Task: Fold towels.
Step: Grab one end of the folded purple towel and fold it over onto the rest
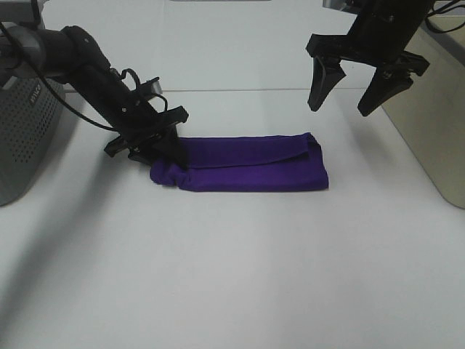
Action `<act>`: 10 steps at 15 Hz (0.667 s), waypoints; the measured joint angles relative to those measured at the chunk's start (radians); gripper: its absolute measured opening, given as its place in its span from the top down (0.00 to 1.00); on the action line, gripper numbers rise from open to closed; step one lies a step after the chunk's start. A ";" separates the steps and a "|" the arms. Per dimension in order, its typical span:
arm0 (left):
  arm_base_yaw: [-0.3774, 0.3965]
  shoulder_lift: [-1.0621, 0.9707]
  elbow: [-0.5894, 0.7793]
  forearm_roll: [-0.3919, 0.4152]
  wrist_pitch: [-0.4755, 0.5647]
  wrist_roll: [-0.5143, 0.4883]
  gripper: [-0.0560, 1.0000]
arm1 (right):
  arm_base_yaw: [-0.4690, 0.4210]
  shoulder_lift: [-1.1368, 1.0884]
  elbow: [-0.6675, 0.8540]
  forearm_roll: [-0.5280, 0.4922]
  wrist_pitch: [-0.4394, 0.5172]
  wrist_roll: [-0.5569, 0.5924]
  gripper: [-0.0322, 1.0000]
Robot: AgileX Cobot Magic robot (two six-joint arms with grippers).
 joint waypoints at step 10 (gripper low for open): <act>-0.002 -0.172 0.019 0.404 0.042 0.055 0.90 | 0.000 -0.006 0.000 0.012 0.000 0.000 0.19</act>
